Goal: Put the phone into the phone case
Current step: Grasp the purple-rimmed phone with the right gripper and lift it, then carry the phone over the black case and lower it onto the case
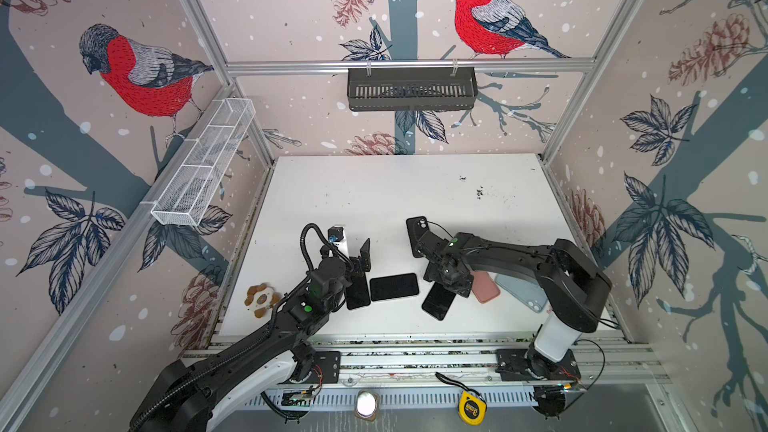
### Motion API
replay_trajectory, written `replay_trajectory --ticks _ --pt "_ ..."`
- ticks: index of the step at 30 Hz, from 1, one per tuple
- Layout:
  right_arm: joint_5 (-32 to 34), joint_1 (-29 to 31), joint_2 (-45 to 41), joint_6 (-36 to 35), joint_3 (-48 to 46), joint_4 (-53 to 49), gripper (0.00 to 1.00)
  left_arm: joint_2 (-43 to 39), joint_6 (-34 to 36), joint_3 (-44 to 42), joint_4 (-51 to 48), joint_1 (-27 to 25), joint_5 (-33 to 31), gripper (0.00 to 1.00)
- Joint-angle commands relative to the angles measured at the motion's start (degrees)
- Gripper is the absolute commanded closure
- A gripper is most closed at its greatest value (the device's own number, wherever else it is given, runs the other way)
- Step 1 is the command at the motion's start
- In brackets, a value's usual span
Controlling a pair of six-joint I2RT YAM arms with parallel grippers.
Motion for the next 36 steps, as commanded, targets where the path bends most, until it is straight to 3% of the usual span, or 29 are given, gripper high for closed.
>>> replay_trajectory --ticks 1,5,10,17,24,30,36 --pt "0.8 0.6 0.7 -2.5 0.5 -1.3 0.03 0.0 -0.5 0.0 2.2 0.1 -0.8 0.14" --pt "-0.8 1.2 1.4 -1.4 0.4 -0.9 0.04 -0.1 -0.5 0.1 2.0 0.1 -0.9 0.14" --pt "-3.1 1.2 1.3 1.5 -2.0 -0.2 0.15 -0.2 -0.6 0.0 2.1 0.1 -0.9 0.14" --pt "3.4 0.8 0.7 -1.3 0.2 -2.4 0.26 -0.5 -0.7 -0.1 2.1 0.1 -0.9 0.14" --pt "11.4 -0.3 -1.4 -14.9 4.7 0.7 0.29 -0.5 -0.6 -0.3 2.2 0.1 -0.9 0.14" --pt "5.3 -5.6 -4.7 -33.6 4.0 11.7 0.30 -0.6 -0.6 -0.3 2.4 0.0 -0.6 0.14" --pt "3.8 -10.2 -0.3 -51.2 10.7 12.6 0.30 -0.2 -0.5 -0.2 2.4 0.2 -0.3 0.13"
